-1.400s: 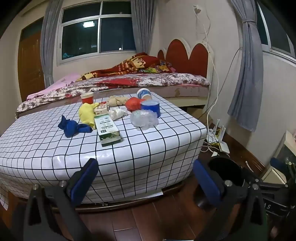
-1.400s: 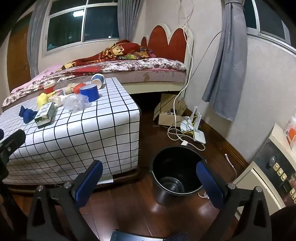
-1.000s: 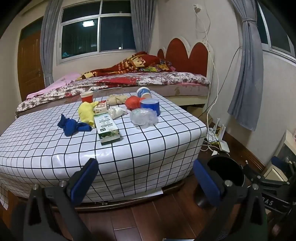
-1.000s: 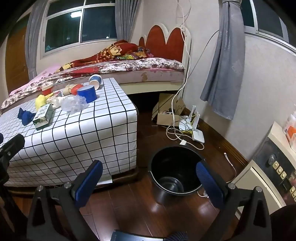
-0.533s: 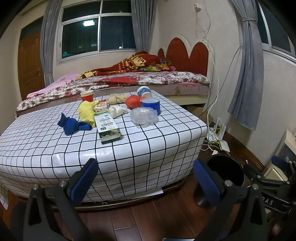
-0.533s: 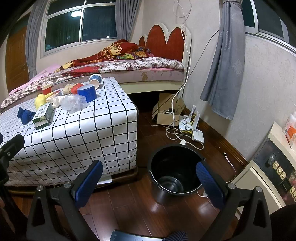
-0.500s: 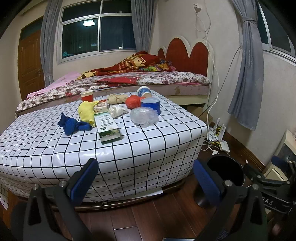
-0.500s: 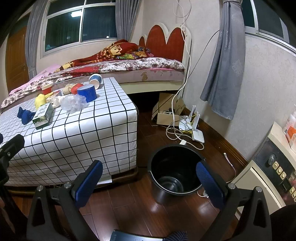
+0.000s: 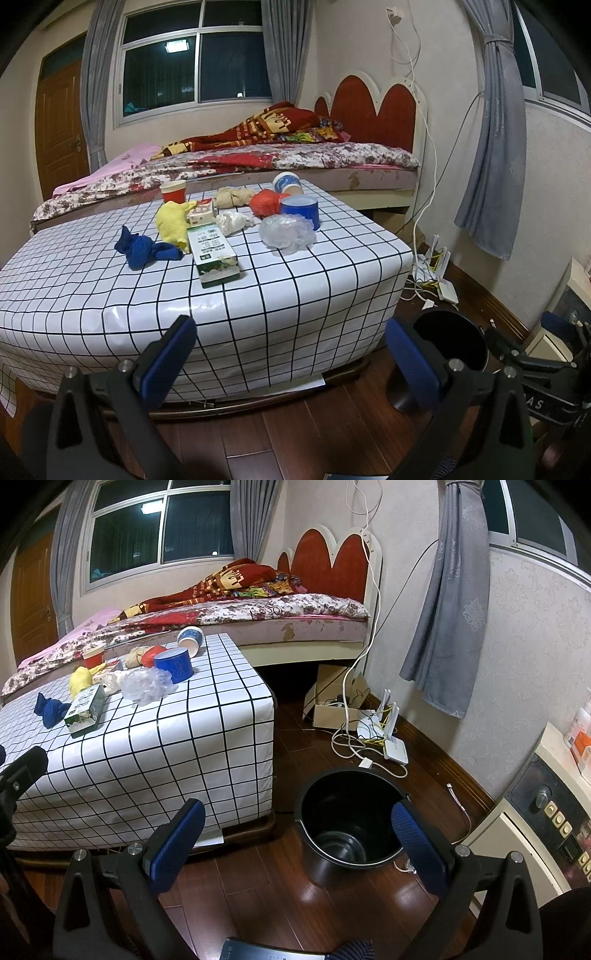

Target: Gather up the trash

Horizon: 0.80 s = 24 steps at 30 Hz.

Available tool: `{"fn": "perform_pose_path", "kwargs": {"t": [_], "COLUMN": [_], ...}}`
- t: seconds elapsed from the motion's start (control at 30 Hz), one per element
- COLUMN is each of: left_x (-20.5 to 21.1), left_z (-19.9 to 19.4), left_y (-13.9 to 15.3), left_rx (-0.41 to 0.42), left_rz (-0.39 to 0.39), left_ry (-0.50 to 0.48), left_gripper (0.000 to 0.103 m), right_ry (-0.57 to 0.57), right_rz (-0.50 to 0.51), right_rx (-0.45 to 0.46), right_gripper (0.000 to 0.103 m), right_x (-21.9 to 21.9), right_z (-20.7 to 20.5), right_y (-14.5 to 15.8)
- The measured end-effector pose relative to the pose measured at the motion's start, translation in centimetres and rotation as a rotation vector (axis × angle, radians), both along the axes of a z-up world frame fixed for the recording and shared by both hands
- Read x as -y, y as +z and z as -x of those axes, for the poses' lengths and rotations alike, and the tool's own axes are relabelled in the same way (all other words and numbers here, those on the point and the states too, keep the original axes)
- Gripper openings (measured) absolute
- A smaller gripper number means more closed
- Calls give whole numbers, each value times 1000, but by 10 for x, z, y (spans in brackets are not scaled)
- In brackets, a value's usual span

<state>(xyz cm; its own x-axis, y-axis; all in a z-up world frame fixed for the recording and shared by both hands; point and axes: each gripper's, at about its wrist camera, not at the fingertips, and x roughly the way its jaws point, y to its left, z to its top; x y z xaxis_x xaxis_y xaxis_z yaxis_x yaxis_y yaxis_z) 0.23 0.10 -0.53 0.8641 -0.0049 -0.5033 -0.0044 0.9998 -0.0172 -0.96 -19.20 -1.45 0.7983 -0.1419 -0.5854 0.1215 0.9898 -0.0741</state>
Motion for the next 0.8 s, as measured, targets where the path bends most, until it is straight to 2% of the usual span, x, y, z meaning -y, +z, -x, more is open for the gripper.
{"fn": "perform_pose_path", "kwargs": {"t": [0.8], "left_x": [0], "left_z": [0], "left_y": [1], "left_rx": [-1], "left_rz": [-1], "left_ry": [0], "left_gripper": [103], "right_ry": [3], "right_rz": [-1], "right_rx": [-2], "right_gripper": [102], "right_x": [0], "right_z": [-1], "right_y": [-1]}}
